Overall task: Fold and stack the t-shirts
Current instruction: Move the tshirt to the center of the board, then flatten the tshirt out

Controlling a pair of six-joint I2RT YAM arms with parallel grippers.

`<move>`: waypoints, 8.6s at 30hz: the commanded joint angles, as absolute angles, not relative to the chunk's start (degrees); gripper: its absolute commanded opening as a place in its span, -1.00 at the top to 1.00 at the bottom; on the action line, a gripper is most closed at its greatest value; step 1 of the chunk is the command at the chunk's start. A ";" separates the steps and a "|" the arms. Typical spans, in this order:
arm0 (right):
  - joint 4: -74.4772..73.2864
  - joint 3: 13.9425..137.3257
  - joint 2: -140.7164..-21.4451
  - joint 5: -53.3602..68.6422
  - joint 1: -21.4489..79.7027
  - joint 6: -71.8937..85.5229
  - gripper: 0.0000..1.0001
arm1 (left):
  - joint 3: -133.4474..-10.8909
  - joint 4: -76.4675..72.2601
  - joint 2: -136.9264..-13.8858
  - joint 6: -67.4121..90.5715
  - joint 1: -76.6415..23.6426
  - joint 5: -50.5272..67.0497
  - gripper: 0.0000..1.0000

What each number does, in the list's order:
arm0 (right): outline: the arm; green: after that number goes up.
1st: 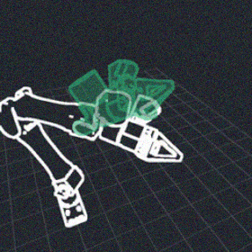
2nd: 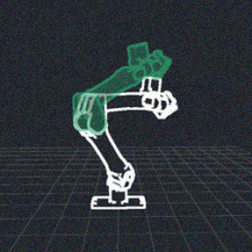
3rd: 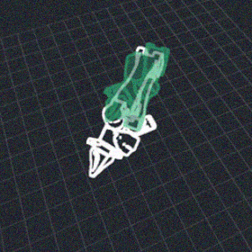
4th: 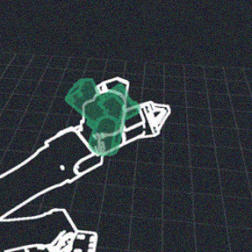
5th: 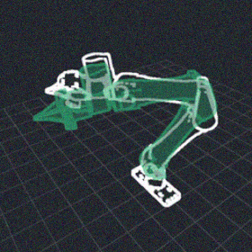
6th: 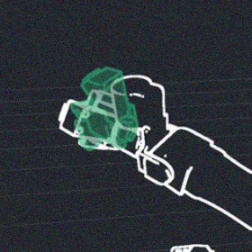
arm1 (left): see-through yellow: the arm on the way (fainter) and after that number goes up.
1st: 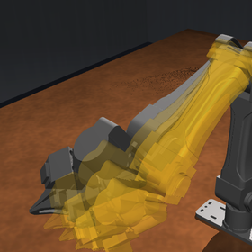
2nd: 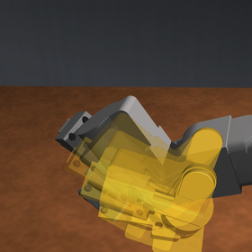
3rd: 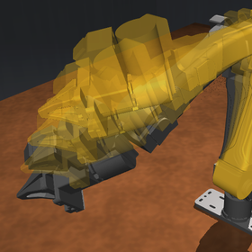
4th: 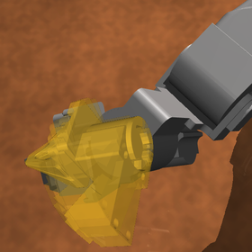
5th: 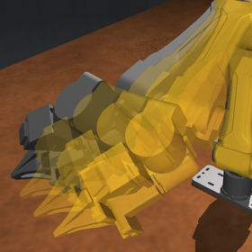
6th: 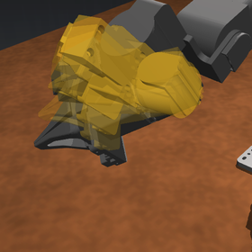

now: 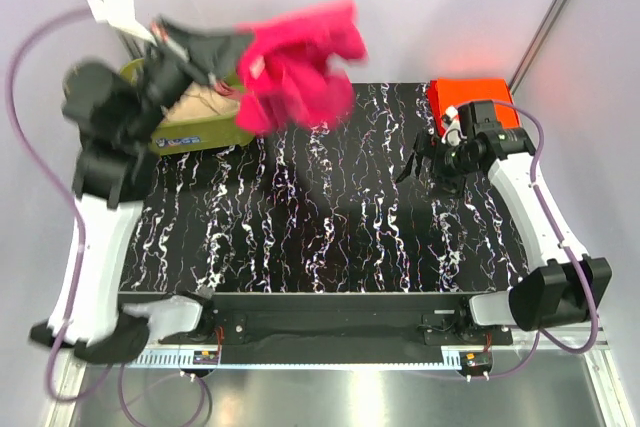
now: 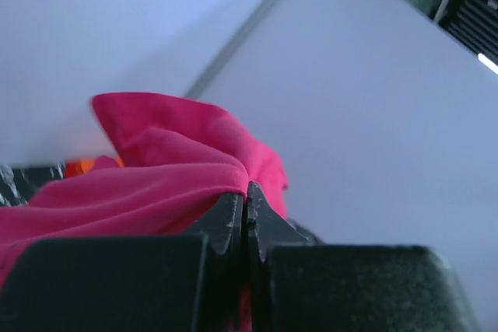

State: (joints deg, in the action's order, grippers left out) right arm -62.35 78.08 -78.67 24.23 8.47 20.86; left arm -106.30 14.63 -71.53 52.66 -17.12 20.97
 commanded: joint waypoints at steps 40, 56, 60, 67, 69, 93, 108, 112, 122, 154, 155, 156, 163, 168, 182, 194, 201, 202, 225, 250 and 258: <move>-47.82 42.63 -75.15 32.08 24.78 30.49 -0.25 | -69.87 30.50 -98.69 34.54 -67.41 9.32 -0.33; -41.75 39.28 -76.20 27.96 24.79 33.40 -0.07 | -67.94 29.88 -101.69 35.68 -67.76 2.11 0.10; -41.04 40.25 -77.34 25.50 24.79 34.36 -0.07 | -67.76 29.62 -101.69 36.03 -67.76 2.37 -0.09; -39.47 41.04 -78.57 24.17 24.79 34.63 0.00 | -67.33 27.78 -103.53 35.60 -67.85 3.43 0.06; -38.06 40.96 -78.92 24.26 24.70 34.45 0.03 | -66.89 27.51 -103.54 35.16 -67.85 3.25 0.33; -58.71 88.04 -80.14 2.99 24.52 20.76 1.00 | -94.70 49.47 -73.23 13.81 -58.02 -14.42 1.00; -51.28 175.17 -121.90 21.59 24.08 25.98 1.00 | -130.24 54.77 -66.80 -1.74 -54.14 -35.59 1.00; -19.96 152.13 -112.45 29.26 26.18 36.02 1.00 | -135.42 49.23 -64.25 -5.97 -54.05 -32.70 1.00; -16.00 156.38 -113.48 27.25 26.46 42.81 1.00 | -136.50 36.48 -55.99 -8.96 -55.10 -28.39 1.00; -45.69 94.73 -111.25 21.01 -6.77 18.63 0.88 | -96.76 22.84 -102.48 14.24 -69.00 19.34 -0.29; -46.57 95.79 -112.14 20.22 -6.77 18.37 0.85 | -96.77 24.33 -101.00 13.11 -68.47 18.81 -0.33; -48.58 98.15 -113.11 18.21 -6.85 18.37 0.81 | -95.81 26.78 -100.12 13.01 -67.94 16.98 -0.34; -60.90 108.63 -120.15 7.74 -6.77 17.23 -0.17 | -76.76 30.06 -84.04 23.53 -53.99 11.34 -0.37; -62.40 104.17 -115.32 5.19 -6.59 17.40 -0.49 | -63.48 31.99 -78.31 24.87 -42.20 10.11 -0.26; -51.52 76.58 -96.69 20.82 13.88 21.96 0.03 | -68.10 34.46 -99.20 21.00 -36.83 5.62 -0.21; -50.09 74.88 -99.67 21.27 13.89 21.88 -0.14 | -81.63 36.02 -112.42 19.78 -28.57 5.99 -0.16; -53.52 73.57 -97.13 20.74 13.89 21.09 -0.46 | -78.24 41.22 -98.55 22.84 -28.48 3.60 -0.30; -53.53 73.13 -96.42 20.92 13.89 21.27 -0.47 | -76.57 41.57 -93.91 24.59 -28.48 3.43 -0.30; -53.17 63.20 -79.11 25.49 13.89 24.35 -0.55 | -44.04 41.05 -69.34 61.25 4.83 9.66 -0.16; -53.62 63.98 -81.04 25.66 13.89 23.38 -0.55 | -39.82 34.71 -77.17 66.09 7.12 12.83 0.06; -53.61 63.54 -81.21 25.23 13.89 23.82 -0.55 | -39.72 35.25 -77.77 65.74 7.21 12.22 0.05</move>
State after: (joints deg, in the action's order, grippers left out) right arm -53.43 62.13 -81.21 24.71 13.76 23.79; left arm -38.85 35.88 -77.54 66.24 6.83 11.44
